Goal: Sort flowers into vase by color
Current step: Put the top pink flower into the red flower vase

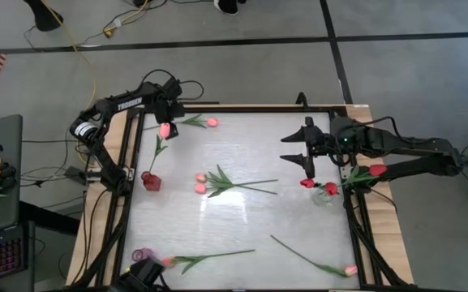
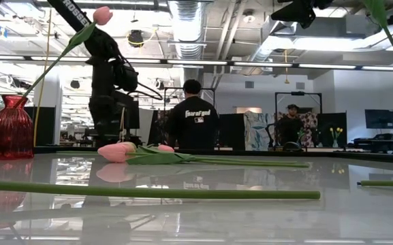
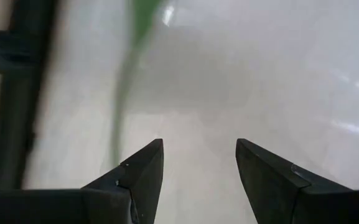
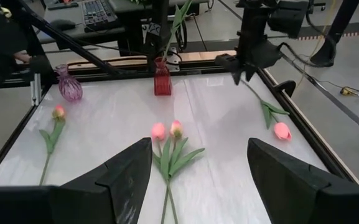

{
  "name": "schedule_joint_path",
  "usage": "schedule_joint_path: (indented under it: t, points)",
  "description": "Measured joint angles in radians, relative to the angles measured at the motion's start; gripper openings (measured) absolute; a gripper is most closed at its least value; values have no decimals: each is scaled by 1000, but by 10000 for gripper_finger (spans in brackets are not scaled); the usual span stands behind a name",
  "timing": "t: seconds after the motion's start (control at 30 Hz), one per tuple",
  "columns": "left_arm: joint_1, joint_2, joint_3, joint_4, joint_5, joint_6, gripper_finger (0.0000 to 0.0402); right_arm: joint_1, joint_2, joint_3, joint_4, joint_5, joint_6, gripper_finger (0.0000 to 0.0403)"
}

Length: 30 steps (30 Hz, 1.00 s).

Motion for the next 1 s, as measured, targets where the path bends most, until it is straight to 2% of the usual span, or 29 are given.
schedule_joint_path:
  t: [0.4, 0.53, 0.8, 1.0]
  points:
    - [-86, -1, -121, 145, 6, 40, 190, -1, 31, 0, -3, 0, -25, 290]
    - [-85, -1, -123, 221, 5, -24, 190, -8, 34, 0, -4, -1, -25, 290]
    - [-90, 36, -123, 342, -63, -222, 190, -4, 34, 0, -3, -1, -22, 290]
    - [-116, 58, -123, 401, -121, -251, 190, -6, 34, 0, -4, -2, -23, 290]
